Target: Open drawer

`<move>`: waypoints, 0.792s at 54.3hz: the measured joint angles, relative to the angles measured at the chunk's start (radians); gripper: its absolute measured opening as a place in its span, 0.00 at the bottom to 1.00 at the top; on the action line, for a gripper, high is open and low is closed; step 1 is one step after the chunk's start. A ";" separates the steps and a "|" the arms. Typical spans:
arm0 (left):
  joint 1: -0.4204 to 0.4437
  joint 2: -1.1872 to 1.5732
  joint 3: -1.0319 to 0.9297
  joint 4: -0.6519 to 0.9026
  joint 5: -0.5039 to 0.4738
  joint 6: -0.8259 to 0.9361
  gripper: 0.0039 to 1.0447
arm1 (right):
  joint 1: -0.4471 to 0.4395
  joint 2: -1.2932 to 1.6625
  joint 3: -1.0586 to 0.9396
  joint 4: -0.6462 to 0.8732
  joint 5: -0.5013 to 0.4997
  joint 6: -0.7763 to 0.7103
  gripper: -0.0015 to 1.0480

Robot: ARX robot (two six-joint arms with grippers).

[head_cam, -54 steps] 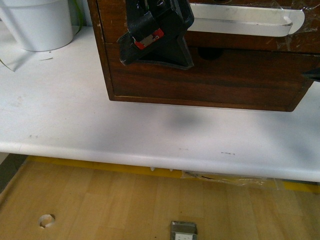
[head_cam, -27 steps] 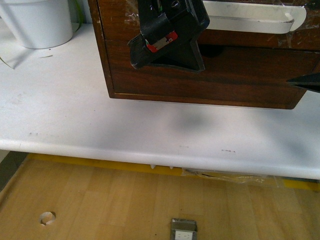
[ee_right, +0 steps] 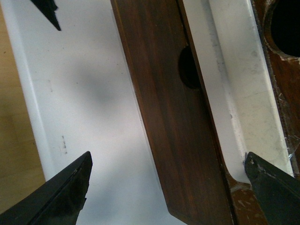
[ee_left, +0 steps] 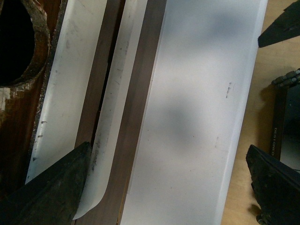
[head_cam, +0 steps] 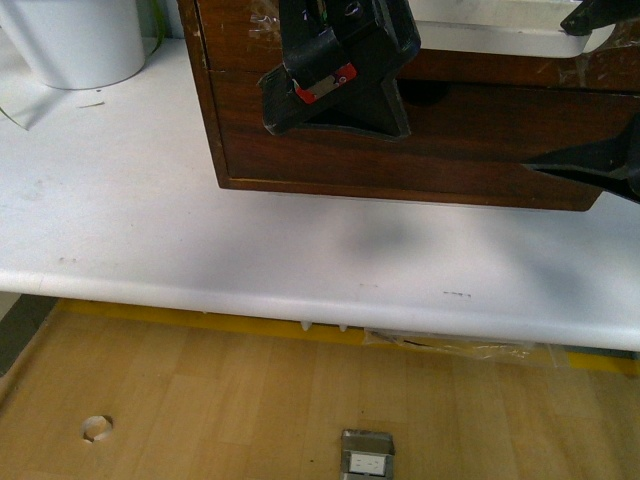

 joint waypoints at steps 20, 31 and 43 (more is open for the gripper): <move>0.000 0.000 -0.001 0.002 0.001 0.000 0.94 | 0.003 0.067 0.048 -0.007 0.008 0.002 0.91; 0.001 -0.002 -0.006 0.006 0.002 0.004 0.94 | 0.003 0.082 0.064 -0.034 0.000 -0.004 0.91; 0.002 -0.005 -0.008 -0.016 0.006 0.024 0.94 | 0.000 0.081 0.080 -0.092 -0.019 -0.042 0.91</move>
